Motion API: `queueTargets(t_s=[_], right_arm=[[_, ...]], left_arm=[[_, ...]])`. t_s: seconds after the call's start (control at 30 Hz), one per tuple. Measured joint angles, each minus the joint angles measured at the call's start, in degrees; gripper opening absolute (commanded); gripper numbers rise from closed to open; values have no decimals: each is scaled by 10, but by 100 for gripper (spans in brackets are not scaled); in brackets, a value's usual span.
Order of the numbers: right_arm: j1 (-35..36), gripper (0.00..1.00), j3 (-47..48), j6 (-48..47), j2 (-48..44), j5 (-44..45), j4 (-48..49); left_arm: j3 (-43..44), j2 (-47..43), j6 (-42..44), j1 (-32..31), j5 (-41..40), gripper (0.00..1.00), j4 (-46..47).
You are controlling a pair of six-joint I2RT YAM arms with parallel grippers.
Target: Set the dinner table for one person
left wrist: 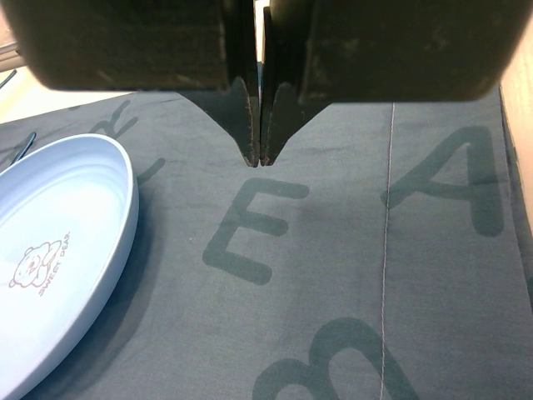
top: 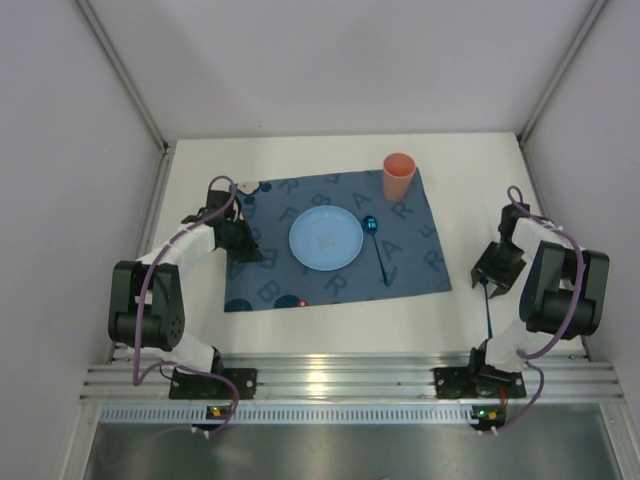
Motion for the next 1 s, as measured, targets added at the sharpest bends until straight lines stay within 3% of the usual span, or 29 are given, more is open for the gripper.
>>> queueTargets(t_s=[0.07, 0.17, 0.2, 0.33, 0.73, 0.83, 1.0], right_arm=[[0, 49, 6, -3, 6, -1, -4], [0, 34, 12, -10, 13, -6, -5], [0, 24, 13, -10, 15, -7, -5], [0, 1, 21, -20, 24, -5, -12], [10, 0, 46, -24, 35, 7, -30], [36, 0, 118, -23, 36, 28, -62], [129, 0, 336, -1, 37, 56, -108]], left_arm=[[0, 0, 0, 0, -2, 0, 0], [0, 0, 0, 0, -4, 0, 0], [0, -1, 0, 0, -4, 0, 0], [-4, -5, -3, 0, -8, 0, 0], [-5, -22, -10, 0, -14, 0, -2], [0, -24, -10, 0, -14, 0, -9], [33, -24, -3, 0, -16, 0, -26]])
